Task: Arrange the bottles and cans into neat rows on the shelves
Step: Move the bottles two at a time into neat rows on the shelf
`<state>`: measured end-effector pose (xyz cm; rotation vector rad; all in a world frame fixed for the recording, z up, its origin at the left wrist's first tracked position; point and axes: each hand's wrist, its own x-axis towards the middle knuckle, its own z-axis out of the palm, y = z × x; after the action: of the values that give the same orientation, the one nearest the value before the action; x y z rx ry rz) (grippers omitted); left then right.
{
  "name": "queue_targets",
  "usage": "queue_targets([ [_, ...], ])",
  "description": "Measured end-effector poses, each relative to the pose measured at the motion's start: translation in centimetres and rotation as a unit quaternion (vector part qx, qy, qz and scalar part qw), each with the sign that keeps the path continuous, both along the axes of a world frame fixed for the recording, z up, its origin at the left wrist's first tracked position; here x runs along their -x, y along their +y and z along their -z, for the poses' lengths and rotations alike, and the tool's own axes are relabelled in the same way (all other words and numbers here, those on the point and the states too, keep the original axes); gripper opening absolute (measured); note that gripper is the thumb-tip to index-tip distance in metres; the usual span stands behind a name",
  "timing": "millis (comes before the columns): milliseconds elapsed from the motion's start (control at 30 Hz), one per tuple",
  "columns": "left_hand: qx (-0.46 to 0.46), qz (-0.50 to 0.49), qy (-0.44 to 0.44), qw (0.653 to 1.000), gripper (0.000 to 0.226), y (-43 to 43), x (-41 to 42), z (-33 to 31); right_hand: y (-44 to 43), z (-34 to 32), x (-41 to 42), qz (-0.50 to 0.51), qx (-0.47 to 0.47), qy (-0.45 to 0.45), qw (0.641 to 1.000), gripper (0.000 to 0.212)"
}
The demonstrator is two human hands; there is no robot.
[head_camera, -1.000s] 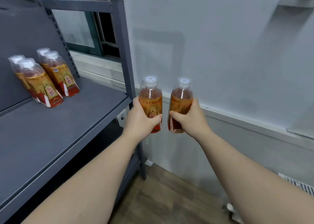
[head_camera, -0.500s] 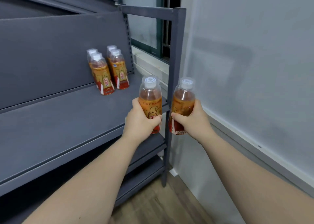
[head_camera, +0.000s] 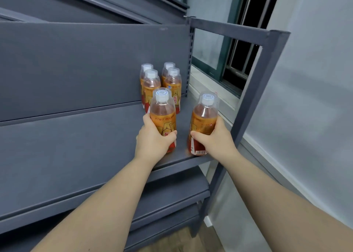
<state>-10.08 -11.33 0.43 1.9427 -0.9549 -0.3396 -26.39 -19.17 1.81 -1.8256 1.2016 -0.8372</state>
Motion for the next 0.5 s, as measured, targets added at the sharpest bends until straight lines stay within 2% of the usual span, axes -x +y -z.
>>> queue_targets([
  [500, -0.012, -0.073, 0.005, 0.997, 0.077, -5.5, -3.4, 0.6, -9.0, 1.5, -6.9, -0.072, -0.019, -0.019, 0.997, 0.071],
])
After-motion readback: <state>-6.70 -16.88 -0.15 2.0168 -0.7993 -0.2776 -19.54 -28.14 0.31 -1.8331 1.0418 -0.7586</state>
